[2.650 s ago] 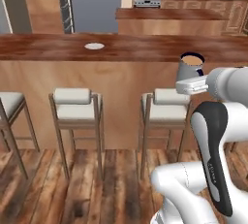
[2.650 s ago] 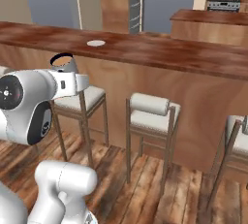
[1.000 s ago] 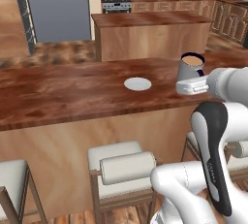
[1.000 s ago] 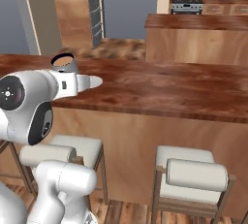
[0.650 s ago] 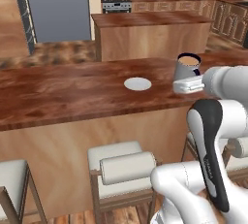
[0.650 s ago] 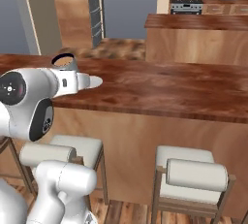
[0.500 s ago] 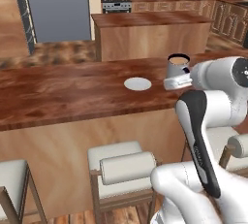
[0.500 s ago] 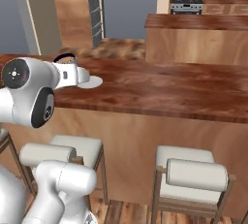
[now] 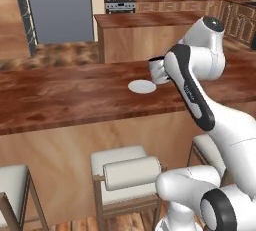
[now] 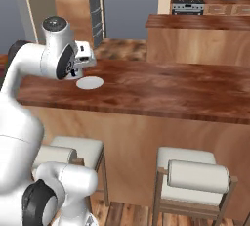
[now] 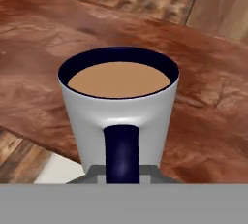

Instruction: Pick the cup of tea, navigate to the dining table, and place it on the saucer.

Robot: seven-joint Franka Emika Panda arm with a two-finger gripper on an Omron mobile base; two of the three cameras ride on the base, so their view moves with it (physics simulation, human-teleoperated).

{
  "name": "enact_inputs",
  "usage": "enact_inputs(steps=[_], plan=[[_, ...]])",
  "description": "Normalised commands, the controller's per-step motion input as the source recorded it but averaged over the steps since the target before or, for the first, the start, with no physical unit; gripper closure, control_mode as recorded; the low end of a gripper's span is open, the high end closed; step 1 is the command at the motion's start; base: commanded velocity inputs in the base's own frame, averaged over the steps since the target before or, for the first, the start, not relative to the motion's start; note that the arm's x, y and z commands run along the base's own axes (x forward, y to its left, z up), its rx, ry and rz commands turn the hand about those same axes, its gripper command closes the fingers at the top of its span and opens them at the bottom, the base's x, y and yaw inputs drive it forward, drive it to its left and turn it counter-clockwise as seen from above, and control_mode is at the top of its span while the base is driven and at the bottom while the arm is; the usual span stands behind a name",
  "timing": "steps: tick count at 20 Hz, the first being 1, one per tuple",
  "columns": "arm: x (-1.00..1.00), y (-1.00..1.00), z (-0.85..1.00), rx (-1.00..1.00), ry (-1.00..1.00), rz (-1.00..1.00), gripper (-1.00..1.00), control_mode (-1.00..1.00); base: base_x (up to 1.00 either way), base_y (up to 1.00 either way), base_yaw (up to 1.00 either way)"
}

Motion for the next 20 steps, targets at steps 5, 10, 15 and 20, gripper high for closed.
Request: enact_inputs(steps=[5,10,15,20], plan=[[0.61,-0.03,0.0,0.03,0.4,0.31,1.0,-1.0,0.0,0.0,0.0],[0.61,0.0,-0.17,0.02,0.25,0.19,1.0,-1.0,0.0,0.0,0.0],[0.48,0.0,-0.69,0.0,0.01,0.19,1.0,-1.0,0.0,0.0,0.0],[0.27,0.0,-0.47,0.09,-0.21,0.17,1.0,-1.0,0.0,0.0,0.0]])
